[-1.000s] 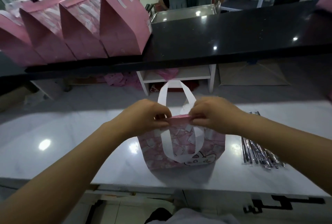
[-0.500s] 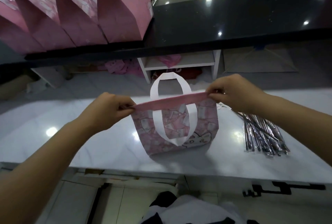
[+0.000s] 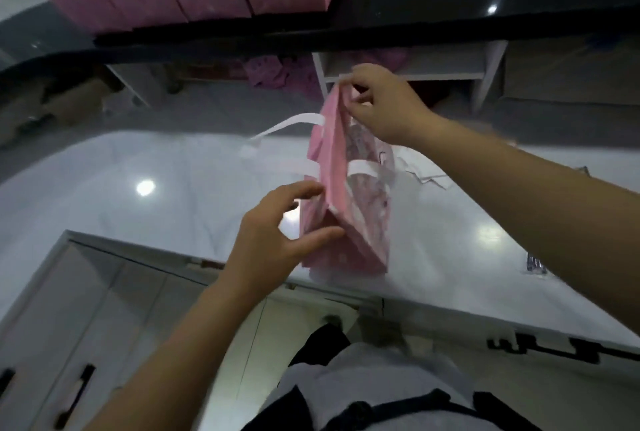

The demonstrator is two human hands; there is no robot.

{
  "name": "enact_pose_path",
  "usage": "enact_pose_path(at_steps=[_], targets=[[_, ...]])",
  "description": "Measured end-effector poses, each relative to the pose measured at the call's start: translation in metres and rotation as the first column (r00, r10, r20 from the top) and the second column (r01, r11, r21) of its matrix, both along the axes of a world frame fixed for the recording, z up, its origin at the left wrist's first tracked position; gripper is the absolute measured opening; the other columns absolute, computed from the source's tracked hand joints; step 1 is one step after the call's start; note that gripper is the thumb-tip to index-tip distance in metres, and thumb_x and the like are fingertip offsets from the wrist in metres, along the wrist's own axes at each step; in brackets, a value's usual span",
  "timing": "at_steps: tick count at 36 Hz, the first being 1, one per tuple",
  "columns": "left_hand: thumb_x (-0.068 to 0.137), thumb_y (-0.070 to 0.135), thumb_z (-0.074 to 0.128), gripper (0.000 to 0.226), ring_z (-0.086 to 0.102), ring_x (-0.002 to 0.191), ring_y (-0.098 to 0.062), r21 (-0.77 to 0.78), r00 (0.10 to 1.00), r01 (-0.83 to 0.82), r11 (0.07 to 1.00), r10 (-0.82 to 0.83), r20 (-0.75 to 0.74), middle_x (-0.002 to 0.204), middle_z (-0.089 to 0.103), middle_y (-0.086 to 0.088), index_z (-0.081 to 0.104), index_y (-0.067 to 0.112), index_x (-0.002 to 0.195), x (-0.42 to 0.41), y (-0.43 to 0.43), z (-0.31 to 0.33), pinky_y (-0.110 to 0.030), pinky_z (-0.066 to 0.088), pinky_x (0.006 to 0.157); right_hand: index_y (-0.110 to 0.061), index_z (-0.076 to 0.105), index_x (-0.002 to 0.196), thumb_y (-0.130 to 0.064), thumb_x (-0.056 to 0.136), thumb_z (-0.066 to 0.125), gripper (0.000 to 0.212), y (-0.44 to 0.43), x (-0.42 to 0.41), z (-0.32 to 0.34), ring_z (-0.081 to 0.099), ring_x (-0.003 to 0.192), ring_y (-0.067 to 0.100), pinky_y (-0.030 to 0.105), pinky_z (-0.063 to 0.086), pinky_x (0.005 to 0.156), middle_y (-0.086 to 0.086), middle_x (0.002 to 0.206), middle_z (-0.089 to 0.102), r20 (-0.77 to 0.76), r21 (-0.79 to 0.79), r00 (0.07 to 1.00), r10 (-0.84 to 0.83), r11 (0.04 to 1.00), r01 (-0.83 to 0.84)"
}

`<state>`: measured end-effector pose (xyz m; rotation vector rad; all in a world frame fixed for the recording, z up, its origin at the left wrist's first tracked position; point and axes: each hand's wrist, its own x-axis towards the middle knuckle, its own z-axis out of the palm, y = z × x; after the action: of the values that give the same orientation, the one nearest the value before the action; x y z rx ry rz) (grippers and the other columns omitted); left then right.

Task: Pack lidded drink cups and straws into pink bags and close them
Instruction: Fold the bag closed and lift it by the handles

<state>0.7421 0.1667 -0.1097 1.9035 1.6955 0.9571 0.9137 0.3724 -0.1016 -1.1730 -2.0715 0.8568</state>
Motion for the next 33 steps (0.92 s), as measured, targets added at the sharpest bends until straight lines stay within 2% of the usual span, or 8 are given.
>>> enact_pose_path(at_steps=[2,4,8,13,15,18,23,33], targets=[[0.079,0.046,0.079,0.066,0.055,0.126,-0.011,-0.011,0.999,-0.001,1.000,0.000,-0.055,0.136,0.060,0.008,0.056,0.023,0.137,0.003,-0.004,-0.013,-0.034,0.048,0.105,-0.018,0.055,0.139,-0.010,0.092,0.062,0.048,-0.011,0.004,-0.003,0.058,0.112,0.012,0.008,0.046,0.084,-0.001,0.139,0.051,-0.117,-0.074,0.992,-0.057,0.996,0.048],[0.084,0.041,0.077,0.064,0.052,0.128,-0.009,-0.011,0.999,-0.048,0.999,0.048,-0.023,0.138,0.056,0.010,0.052,0.026,0.141,0.002,-0.011,-0.027,-0.035,0.048,0.106,-0.025,0.055,0.136,-0.018,0.090,0.066,0.048,-0.031,0.018,-0.012,0.059,0.111,0.010,0.015,0.048,0.088,-0.005,0.138,0.052,-0.225,-0.149,0.954,-0.197,0.975,0.166],[0.084,0.049,0.071,0.053,0.058,0.119,-0.005,-0.062,0.976,-0.188,0.980,0.193,0.097,0.125,0.058,0.026,0.056,0.034,0.132,-0.003,-0.034,-0.060,-0.024,0.051,0.096,-0.030,0.063,0.102,-0.020,0.087,0.066,0.018,-0.106,0.059,-0.043,0.061,0.089,-0.007,0.014,0.049,0.074,-0.012,0.108,0.066,-0.375,-0.256,0.822,-0.429,0.900,0.353],[0.079,0.048,0.073,0.038,0.064,0.108,-0.009,-0.112,0.915,-0.333,0.936,0.350,0.201,0.112,0.066,0.020,0.066,0.034,0.114,0.005,-0.050,-0.087,-0.032,0.057,0.088,-0.029,0.060,0.090,-0.023,0.086,0.073,0.015,-0.179,0.080,-0.087,0.061,0.092,0.001,0.022,0.049,0.083,-0.014,0.094,0.064,-0.106,-0.327,0.944,-0.311,0.908,0.263],[0.081,0.047,0.075,0.032,0.064,0.106,-0.009,-0.096,0.912,-0.346,0.933,0.359,0.201,0.109,0.065,0.020,0.066,0.034,0.109,0.010,-0.047,-0.088,-0.031,0.056,0.087,-0.032,0.058,0.090,-0.038,0.083,0.074,0.018,-0.185,0.076,-0.091,0.058,0.092,0.002,0.018,0.044,0.081,-0.016,0.095,0.061,0.057,-0.253,0.973,-0.222,0.940,0.229],[0.083,0.029,0.080,0.025,0.061,0.106,-0.008,-0.039,0.927,-0.348,0.937,0.349,0.139,0.108,0.062,0.019,0.065,0.034,0.102,0.015,-0.036,-0.088,-0.032,0.053,0.089,-0.022,0.063,0.089,-0.042,0.084,0.073,0.023,-0.179,0.069,-0.089,0.058,0.088,0.018,0.036,0.047,0.081,-0.004,0.094,0.062,0.223,-0.049,0.956,-0.190,0.977,0.205],[0.087,0.025,0.073,0.013,0.059,0.095,-0.011,0.021,0.945,-0.328,0.944,0.328,0.019,0.100,0.060,0.011,0.065,0.022,0.096,0.018,-0.023,-0.085,-0.038,0.054,0.081,-0.017,0.062,0.080,-0.038,0.089,0.068,0.024,-0.164,0.060,-0.080,0.057,0.076,0.026,0.045,0.043,0.082,-0.001,0.079,0.062,0.331,0.164,0.922,-0.199,0.975,0.152],[0.092,0.020,0.072,0.008,0.060,0.084,0.002,0.079,0.925,-0.378,0.923,0.371,0.086,0.086,0.060,0.025,0.066,0.024,0.090,0.021,-0.023,-0.083,-0.017,0.049,0.078,-0.020,0.049,0.067,-0.023,0.095,0.059,0.031,-0.155,0.059,-0.071,0.037,0.060,0.022,0.041,0.041,0.074,-0.007,0.063,0.042,0.392,0.175,0.912,-0.123,0.983,0.057]])
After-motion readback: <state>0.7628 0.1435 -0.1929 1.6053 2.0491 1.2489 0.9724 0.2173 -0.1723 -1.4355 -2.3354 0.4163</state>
